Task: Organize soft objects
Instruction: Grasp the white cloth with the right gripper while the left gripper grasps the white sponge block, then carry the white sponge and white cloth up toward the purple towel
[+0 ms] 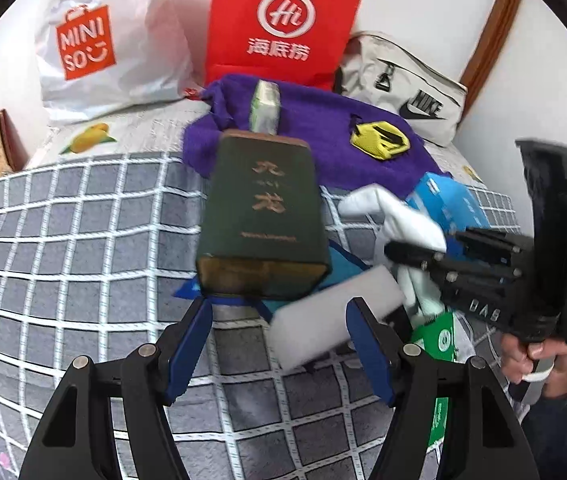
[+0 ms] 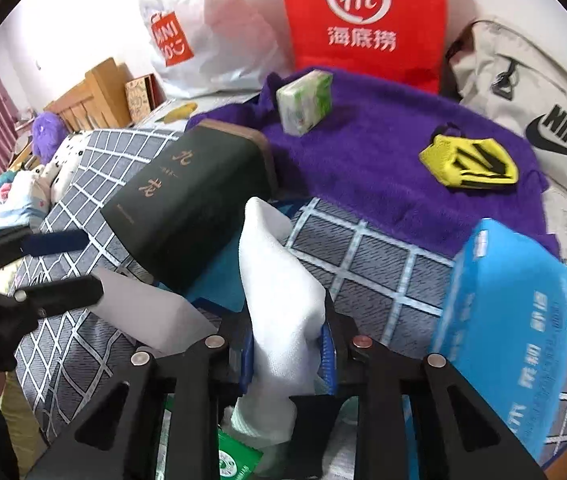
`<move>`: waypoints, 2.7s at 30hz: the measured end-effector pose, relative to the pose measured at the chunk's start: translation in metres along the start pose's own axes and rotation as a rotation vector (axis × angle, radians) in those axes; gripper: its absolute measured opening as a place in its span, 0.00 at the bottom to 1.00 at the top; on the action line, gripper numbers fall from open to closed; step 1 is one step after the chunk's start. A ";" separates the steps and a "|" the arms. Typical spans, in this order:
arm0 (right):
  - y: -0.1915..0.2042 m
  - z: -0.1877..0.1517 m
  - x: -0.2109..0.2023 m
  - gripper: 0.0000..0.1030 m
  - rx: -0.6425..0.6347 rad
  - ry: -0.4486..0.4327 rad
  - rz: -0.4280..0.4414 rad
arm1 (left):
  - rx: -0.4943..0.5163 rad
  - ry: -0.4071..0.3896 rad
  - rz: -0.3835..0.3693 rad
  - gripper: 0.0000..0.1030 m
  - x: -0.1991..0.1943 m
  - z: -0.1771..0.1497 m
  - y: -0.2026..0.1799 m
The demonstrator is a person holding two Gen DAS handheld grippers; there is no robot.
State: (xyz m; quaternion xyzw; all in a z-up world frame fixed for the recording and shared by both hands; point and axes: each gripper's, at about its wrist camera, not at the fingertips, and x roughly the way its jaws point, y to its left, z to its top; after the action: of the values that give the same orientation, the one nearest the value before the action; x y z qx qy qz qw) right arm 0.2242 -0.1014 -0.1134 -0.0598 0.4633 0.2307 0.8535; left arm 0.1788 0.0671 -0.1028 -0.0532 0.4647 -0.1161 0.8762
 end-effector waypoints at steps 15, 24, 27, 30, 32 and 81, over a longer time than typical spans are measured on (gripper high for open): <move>-0.008 -0.004 -0.048 0.24 0.072 -0.120 -0.031 | 0.098 -0.028 -0.102 0.66 0.006 -0.005 -0.026; -0.007 -0.014 -0.060 0.24 0.076 -0.131 -0.036 | 0.155 -0.030 -0.108 0.56 0.002 -0.021 -0.037; -0.007 -0.017 -0.062 0.24 0.080 -0.134 -0.035 | 0.147 -0.043 -0.101 0.52 0.001 -0.022 -0.037; -0.007 -0.020 -0.062 0.24 0.087 -0.127 -0.039 | 0.141 -0.051 -0.091 0.41 0.002 -0.019 -0.034; -0.006 -0.022 -0.065 0.24 0.084 -0.130 -0.038 | 0.143 -0.052 -0.083 0.36 0.002 -0.018 -0.033; -0.099 0.083 -0.083 0.24 0.053 -0.244 -0.202 | 0.025 -0.200 0.037 0.35 0.007 0.127 -0.022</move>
State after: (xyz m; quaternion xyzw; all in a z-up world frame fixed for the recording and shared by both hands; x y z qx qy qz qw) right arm 0.2934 -0.1907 -0.0091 -0.0552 0.3536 0.1368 0.9237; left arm 0.2844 0.0423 -0.0321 -0.0451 0.3743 -0.0996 0.9208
